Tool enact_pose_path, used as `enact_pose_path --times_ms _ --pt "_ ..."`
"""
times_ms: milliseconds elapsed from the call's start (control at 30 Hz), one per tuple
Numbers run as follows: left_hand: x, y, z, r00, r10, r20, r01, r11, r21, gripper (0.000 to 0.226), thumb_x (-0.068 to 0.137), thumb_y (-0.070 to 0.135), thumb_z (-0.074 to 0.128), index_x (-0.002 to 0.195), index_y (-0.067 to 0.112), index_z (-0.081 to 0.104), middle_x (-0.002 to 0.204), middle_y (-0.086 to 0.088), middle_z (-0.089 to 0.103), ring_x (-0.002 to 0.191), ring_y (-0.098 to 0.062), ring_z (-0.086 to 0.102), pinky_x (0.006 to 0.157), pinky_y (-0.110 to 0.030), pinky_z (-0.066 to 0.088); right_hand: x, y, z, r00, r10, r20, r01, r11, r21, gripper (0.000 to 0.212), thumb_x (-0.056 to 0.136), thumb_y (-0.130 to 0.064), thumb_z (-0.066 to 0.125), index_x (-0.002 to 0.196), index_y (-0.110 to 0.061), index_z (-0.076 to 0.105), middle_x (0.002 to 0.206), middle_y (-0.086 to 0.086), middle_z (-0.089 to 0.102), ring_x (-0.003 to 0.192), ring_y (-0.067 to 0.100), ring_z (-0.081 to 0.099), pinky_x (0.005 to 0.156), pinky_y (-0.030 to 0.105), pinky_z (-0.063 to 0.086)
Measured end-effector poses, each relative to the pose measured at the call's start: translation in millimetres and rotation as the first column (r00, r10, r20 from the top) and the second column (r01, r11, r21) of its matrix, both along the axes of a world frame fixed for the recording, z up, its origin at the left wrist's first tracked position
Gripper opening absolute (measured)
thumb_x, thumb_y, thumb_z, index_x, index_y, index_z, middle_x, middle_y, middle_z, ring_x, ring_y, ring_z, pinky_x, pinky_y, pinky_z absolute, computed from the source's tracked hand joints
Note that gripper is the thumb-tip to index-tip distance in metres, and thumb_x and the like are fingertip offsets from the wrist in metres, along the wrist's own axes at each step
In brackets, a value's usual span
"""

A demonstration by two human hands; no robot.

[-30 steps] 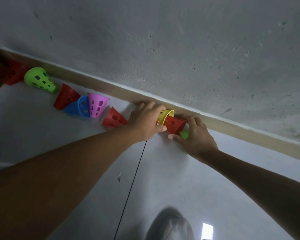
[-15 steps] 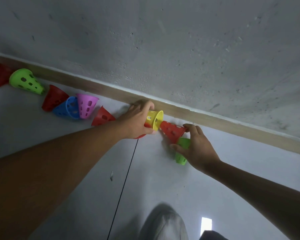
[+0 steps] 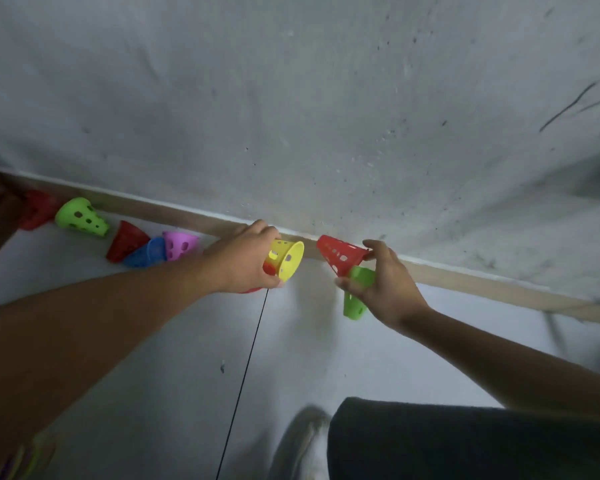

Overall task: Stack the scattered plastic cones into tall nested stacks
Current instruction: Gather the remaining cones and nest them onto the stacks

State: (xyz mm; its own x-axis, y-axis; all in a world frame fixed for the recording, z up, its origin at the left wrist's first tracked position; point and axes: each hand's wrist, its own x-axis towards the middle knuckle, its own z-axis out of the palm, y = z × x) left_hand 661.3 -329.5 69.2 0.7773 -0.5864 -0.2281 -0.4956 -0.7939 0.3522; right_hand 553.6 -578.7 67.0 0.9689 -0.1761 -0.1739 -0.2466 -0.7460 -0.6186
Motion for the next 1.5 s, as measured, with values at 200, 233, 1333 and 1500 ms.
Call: enact_pose_path --times_ms 200,233,1333,1500 --pt "-17.3 33.1 91.0 0.991 -0.003 0.132 0.007 1.0 -0.027 0.067 0.056 0.06 0.076 0.11 0.032 0.046 0.109 0.011 0.047 0.098 -0.017 0.053 0.083 -0.035 0.048 4.8 13.1 77.6 0.993 0.07 0.096 -0.068 0.997 -0.024 0.09 0.079 -0.051 0.077 0.148 -0.02 0.029 0.137 0.001 0.051 0.12 0.017 0.05 0.092 0.024 0.035" --pt "-21.1 39.8 108.2 0.988 -0.002 0.153 0.007 0.999 -0.032 0.066 0.056 0.061 0.073 0.109 0.033 0.046 0.108 0.011 0.048 0.097 -0.016 0.054 0.083 -0.036 0.049 5.1 16.6 92.3 0.99 0.086 0.116 -0.082 0.996 -0.034 0.09 0.078 -0.052 0.077 0.148 -0.02 0.028 0.137 0.001 0.051 0.12 0.018 0.051 0.092 0.025 0.036" --pt "-215.2 341.1 347.1 0.901 -0.077 0.426 -0.181 0.827 0.533 0.084 0.07 0.05 0.081 0.139 0.036 0.035 0.14 0.006 0.035 0.116 -0.017 0.046 0.086 -0.036 0.054 -46.1 306.5 331.1 0.74 0.667 0.084 -0.653 0.743 -0.148 0.061 0.08 -0.05 0.075 0.127 -0.022 0.047 0.109 -0.003 0.062 0.087 0.006 0.059 0.065 0.019 0.044" --pt "-228.4 356.7 313.3 0.915 -0.062 0.399 -0.187 0.811 0.555 0.081 0.068 0.051 0.082 0.134 0.035 0.037 0.135 0.006 0.035 0.112 -0.018 0.047 0.084 -0.038 0.055 -47.7 327.2 319.7 0.753 0.659 -0.002 -0.658 0.752 -0.039 0.061 0.079 -0.05 0.075 0.126 -0.021 0.049 0.105 -0.004 0.066 0.089 0.01 0.064 0.073 0.028 0.052"
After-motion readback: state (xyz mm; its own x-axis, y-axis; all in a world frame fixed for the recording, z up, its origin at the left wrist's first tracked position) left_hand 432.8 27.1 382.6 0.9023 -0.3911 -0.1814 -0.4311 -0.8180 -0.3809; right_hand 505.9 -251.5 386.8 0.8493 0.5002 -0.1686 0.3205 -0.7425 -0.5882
